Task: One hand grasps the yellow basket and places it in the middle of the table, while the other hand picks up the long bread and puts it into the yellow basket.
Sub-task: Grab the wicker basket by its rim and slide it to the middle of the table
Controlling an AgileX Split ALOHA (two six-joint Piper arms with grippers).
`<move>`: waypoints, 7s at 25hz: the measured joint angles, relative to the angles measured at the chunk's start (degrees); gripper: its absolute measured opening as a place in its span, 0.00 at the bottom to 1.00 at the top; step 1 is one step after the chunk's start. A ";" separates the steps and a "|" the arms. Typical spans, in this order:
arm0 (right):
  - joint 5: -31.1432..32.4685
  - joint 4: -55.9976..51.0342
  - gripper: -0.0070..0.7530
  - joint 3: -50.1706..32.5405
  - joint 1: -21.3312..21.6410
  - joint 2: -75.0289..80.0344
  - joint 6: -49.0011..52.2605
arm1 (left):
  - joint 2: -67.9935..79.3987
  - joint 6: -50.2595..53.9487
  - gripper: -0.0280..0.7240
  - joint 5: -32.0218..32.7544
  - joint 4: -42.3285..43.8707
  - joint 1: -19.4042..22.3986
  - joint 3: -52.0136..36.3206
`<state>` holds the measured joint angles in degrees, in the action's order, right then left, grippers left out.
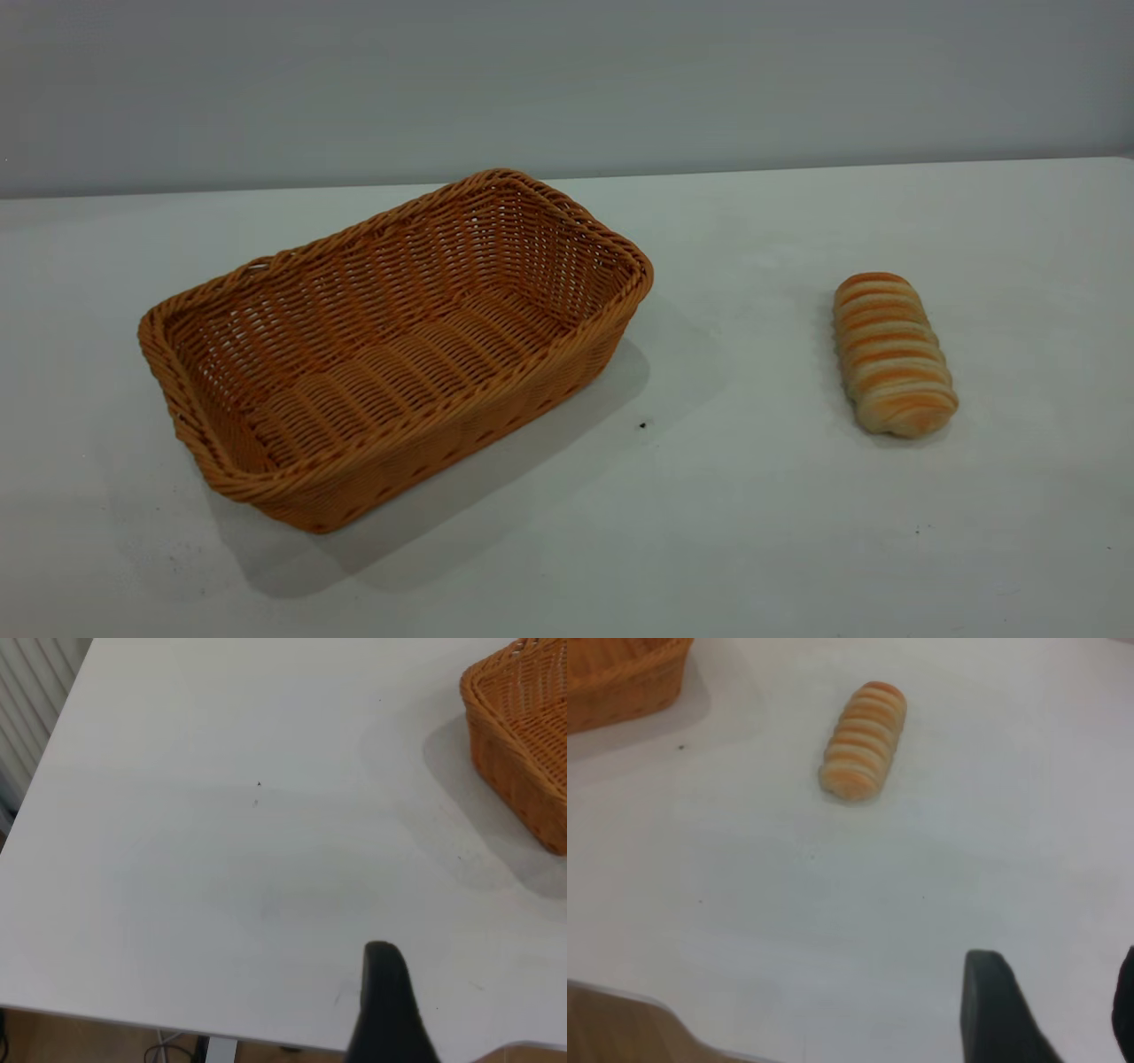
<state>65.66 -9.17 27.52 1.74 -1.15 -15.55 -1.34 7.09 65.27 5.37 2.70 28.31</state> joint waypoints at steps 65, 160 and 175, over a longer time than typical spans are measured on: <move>-22.77 -18.29 0.48 5.17 0.00 31.81 -17.07 | 55.97 1.08 0.77 -25.96 -10.71 0.00 8.70; -25.56 -19.59 0.48 5.17 0.00 34.81 -19.76 | 115.70 15.78 0.17 -56.21 -19.91 -14.52 23.71; -24.43 -19.59 0.48 5.17 0.00 34.81 -19.76 | 121.12 -6.62 0.17 -42.02 -18.34 -14.52 37.25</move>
<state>41.24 -28.76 32.69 1.74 33.65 -35.31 119.78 0.46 23.25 -12.97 -11.83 65.57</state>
